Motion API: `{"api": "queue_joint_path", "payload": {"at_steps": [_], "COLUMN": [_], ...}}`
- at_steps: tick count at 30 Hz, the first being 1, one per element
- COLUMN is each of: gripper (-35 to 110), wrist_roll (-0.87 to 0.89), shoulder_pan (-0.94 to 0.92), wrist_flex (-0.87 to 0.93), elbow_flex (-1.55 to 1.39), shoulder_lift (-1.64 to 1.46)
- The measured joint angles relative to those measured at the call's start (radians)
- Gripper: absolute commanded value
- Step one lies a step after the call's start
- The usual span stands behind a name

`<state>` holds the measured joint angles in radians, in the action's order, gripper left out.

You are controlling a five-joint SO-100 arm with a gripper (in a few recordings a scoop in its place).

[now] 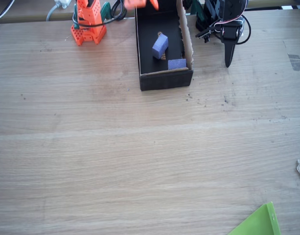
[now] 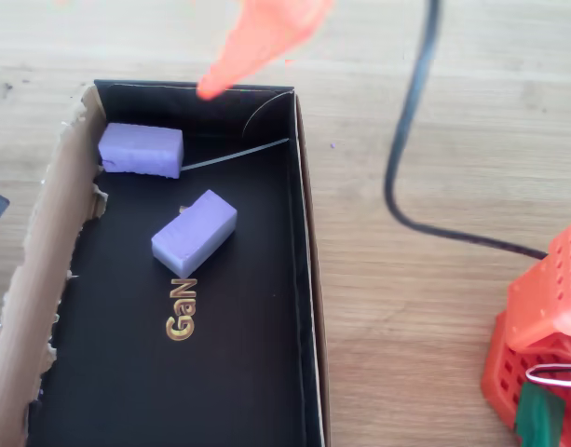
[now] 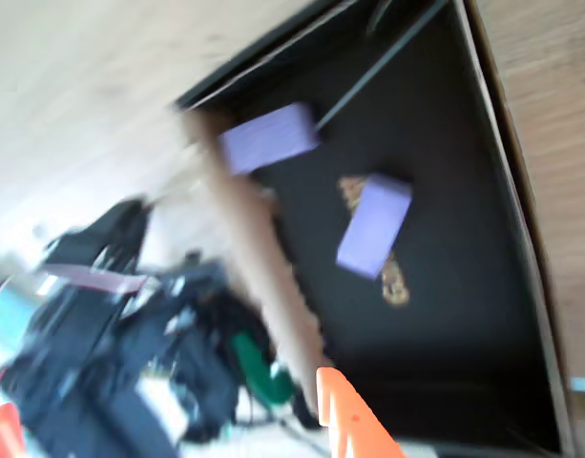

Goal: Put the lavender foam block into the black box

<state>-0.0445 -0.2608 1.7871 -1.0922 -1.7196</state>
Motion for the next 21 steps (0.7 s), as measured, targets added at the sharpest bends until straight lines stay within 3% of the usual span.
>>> {"api": "queue_joint_path", "payload": {"at_steps": [2, 4, 7, 12, 17, 21], "gripper": [25, 0, 0, 0, 0, 0], "wrist_roll": [0.005, 0.017, 0.054, 0.106, 0.164, 0.202], "shoulder_pan": [-0.026, -0.078, -0.187, -0.601, -1.085, -1.232], "wrist_flex": [0.028, 0.037, 0.038, 0.011, -0.169, -0.388], "elbow_flex": [0.000, 0.000, -0.031, -0.242, -0.541, -0.793], "shoulder_lift": [-0.087, -0.170, -0.272, -0.428, -0.621, -0.776]}}
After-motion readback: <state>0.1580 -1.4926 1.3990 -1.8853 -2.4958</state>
